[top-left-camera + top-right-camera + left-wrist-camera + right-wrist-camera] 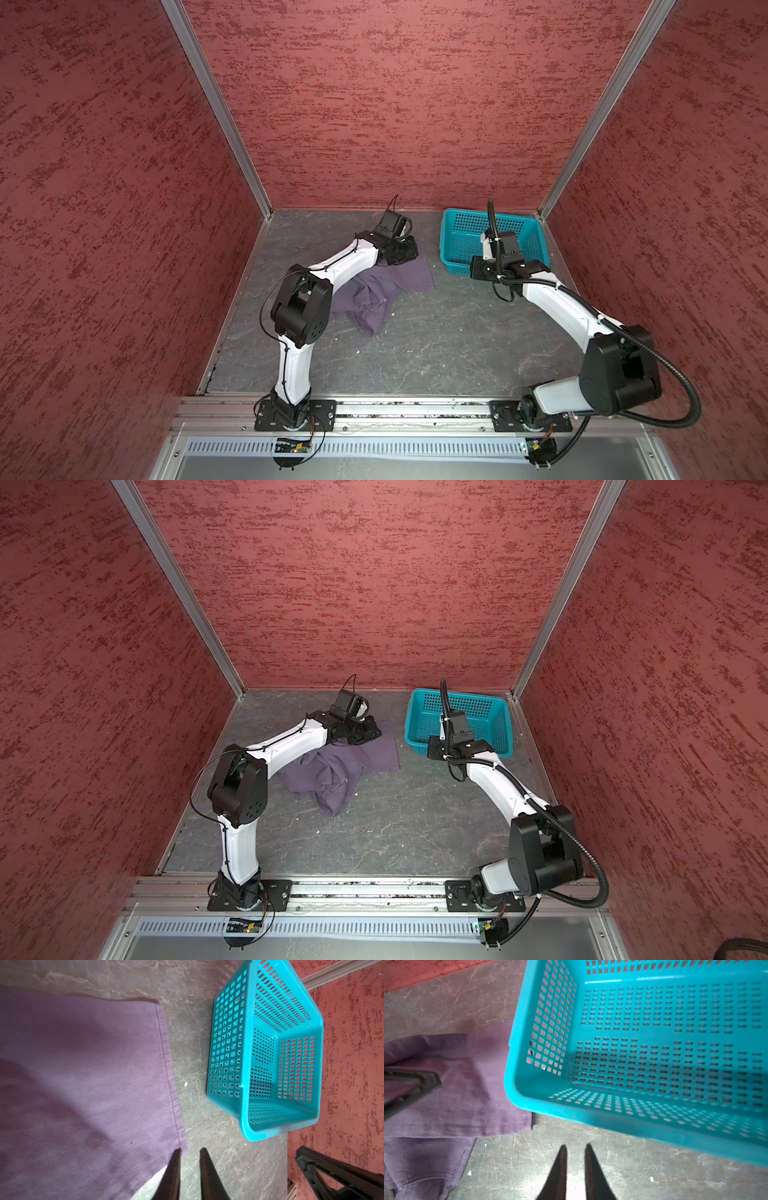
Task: Fold and stack the trousers
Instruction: Move the basket to the top-right of the table.
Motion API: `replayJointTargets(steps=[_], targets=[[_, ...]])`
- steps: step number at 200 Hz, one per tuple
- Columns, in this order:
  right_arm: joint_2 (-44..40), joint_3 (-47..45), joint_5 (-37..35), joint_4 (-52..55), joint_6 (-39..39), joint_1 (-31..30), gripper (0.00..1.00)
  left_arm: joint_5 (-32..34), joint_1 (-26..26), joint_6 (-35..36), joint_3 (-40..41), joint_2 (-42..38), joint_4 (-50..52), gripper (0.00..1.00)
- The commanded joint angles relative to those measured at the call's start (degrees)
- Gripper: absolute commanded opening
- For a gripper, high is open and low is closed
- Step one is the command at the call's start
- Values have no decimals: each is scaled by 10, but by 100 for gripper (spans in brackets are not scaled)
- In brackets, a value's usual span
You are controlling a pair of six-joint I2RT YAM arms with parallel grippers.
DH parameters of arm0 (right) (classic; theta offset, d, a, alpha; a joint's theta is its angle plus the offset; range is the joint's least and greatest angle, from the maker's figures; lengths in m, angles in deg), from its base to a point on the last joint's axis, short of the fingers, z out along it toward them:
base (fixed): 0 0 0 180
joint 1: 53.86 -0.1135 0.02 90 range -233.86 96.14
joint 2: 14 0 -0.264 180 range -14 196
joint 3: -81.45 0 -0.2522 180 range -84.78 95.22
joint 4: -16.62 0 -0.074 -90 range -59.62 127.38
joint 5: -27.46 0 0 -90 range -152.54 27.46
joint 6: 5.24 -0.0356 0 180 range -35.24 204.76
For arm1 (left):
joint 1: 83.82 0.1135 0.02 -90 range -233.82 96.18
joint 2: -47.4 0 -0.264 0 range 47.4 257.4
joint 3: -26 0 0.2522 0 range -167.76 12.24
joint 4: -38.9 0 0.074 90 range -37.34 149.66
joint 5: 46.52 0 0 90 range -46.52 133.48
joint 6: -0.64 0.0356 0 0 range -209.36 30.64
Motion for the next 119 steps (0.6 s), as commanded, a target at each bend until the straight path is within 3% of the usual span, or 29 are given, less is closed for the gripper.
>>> replayJointTargets(steps=[1,22,60,93,119], targets=[[-21,-17,21,-16,-11,-1,8,-33,-21,5,-40,41,-14,16],[-31,-37,12,-2,-12,1,0,-37,-42,9,-75,78,-15,15],[-26,-73,-39,-12,11,43,0,-57,-69,11,-138,138,-3,15],[20,-54,-21,-34,-1,116,0,-61,-84,12,-185,174,21,15],[45,-44,-10,-74,-35,137,2,-59,-88,6,-238,202,30,16]])
